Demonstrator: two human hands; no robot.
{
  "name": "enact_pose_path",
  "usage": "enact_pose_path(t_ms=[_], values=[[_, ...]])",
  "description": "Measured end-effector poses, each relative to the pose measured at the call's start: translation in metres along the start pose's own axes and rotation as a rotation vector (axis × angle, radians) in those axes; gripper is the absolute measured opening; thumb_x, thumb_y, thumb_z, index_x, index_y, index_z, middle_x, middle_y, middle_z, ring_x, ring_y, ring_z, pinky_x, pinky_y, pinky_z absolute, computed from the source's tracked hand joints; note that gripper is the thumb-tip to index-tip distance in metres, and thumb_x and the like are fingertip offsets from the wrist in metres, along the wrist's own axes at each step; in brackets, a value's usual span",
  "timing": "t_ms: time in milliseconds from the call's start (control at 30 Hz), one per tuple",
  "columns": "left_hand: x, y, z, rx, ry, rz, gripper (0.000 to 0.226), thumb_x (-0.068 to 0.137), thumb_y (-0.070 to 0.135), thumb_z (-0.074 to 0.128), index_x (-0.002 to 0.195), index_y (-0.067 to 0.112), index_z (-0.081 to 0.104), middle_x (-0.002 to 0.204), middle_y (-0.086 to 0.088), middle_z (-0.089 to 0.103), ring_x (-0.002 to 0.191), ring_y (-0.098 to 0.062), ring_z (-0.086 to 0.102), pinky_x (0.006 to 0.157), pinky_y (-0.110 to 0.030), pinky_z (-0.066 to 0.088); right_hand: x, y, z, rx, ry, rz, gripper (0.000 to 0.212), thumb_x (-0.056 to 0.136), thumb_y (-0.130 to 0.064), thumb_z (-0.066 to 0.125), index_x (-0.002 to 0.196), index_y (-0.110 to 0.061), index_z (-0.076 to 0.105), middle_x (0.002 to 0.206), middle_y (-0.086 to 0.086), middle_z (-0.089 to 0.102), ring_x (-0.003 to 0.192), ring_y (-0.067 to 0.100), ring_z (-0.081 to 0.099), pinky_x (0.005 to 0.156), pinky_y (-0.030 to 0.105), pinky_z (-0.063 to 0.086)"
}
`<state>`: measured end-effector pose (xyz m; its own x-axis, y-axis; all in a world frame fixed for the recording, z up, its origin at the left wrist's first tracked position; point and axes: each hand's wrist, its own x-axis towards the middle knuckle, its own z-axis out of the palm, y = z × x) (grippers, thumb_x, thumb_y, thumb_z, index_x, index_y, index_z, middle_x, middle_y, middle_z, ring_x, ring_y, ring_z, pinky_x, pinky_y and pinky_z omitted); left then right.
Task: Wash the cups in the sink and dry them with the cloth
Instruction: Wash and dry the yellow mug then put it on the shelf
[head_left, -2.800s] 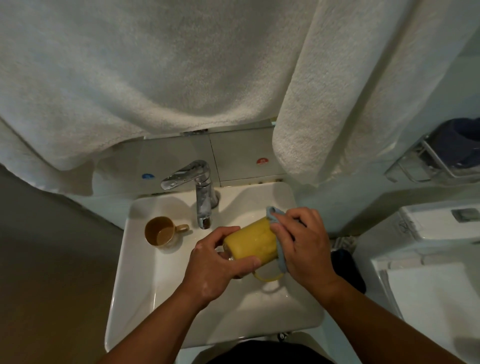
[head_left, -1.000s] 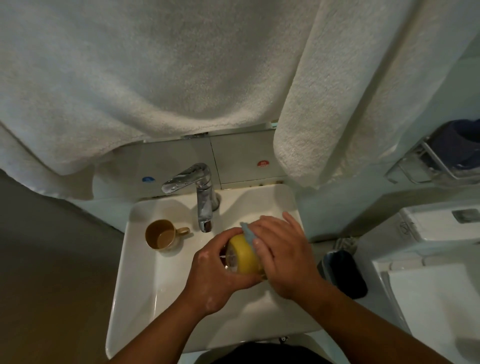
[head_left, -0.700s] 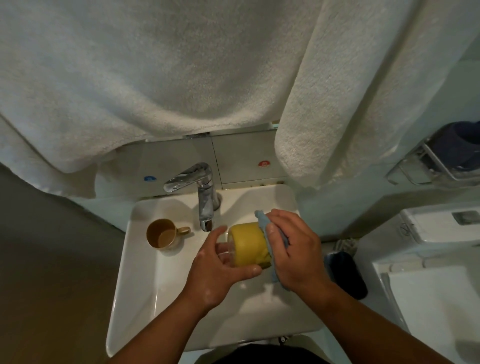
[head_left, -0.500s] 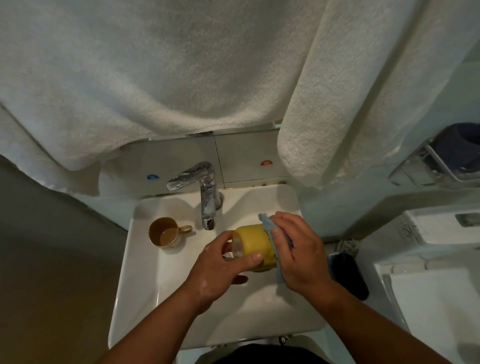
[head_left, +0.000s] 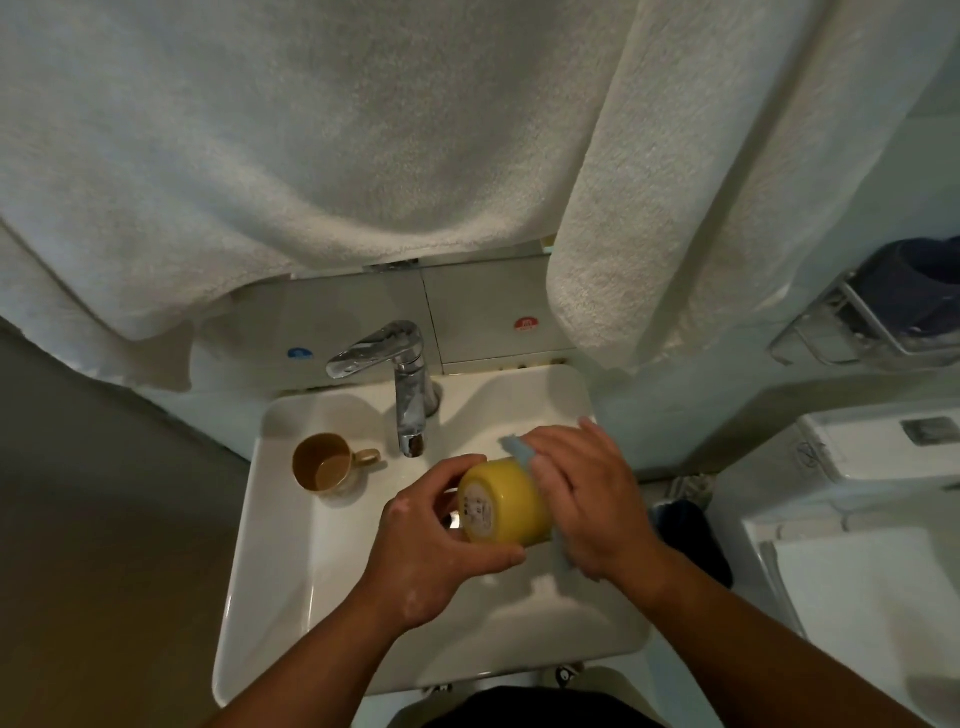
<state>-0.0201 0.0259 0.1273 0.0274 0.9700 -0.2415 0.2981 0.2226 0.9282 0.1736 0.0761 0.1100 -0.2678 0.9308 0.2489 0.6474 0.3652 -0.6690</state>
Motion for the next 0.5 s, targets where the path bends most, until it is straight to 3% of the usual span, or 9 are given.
enact_pose_path(t_ms=[67,133,333,433,500], values=[[-0.001,-0.002,0.001,-0.015,0.007,0.006,0.087,0.049,0.020,0.102,0.125,0.037,0.063,0.112,0.019,0.065,0.105,-0.006,0.066,0.073,-0.030,0.062,0.000,0.010,-0.002,0.039,0.050,0.133,0.049,0.102,-0.047,0.029,0.118,-0.026,0.071,0.112,-0.010,0.068,0.103,0.004,0.057,0.105,0.046,0.043],[-0.001,-0.001,0.003,-0.021,0.015,0.013,0.088,0.049,0.023,0.102,0.126,0.036,0.062,0.113,0.018,0.065,0.105,-0.006,0.066,0.075,-0.029,0.062,-0.004,0.001,0.002,0.014,0.076,0.141,0.051,0.103,-0.048,0.027,0.117,-0.025,0.070,0.113,-0.008,0.068,0.106,0.002,0.056,0.110,0.044,0.040],[-0.001,0.002,0.007,0.007,0.011,0.074,0.079,0.055,0.024,0.100,0.123,0.034,0.062,0.111,0.014,0.070,0.104,-0.010,0.068,0.079,-0.027,0.061,-0.011,-0.034,0.007,-0.074,0.005,-0.200,0.045,0.105,-0.043,0.030,0.125,-0.021,0.064,0.122,-0.004,0.066,0.118,0.008,0.056,0.119,0.038,0.027],[-0.001,0.000,0.002,-0.022,-0.005,0.066,0.089,0.051,0.017,0.101,0.128,0.037,0.061,0.116,0.014,0.067,0.111,-0.012,0.066,0.080,-0.028,0.061,-0.005,-0.015,0.000,0.019,0.008,-0.008,0.053,0.103,-0.054,0.029,0.127,-0.024,0.066,0.123,-0.008,0.065,0.117,0.005,0.055,0.112,0.040,0.039],[0.001,0.001,0.000,-0.007,-0.018,0.086,0.093,0.053,0.017,0.101,0.132,0.043,0.058,0.123,0.020,0.062,0.117,-0.005,0.061,0.083,-0.024,0.059,-0.002,-0.008,-0.003,0.150,0.117,0.175,0.044,0.101,-0.051,0.040,0.122,-0.025,0.069,0.119,-0.011,0.067,0.110,0.001,0.059,0.097,0.031,0.050]])
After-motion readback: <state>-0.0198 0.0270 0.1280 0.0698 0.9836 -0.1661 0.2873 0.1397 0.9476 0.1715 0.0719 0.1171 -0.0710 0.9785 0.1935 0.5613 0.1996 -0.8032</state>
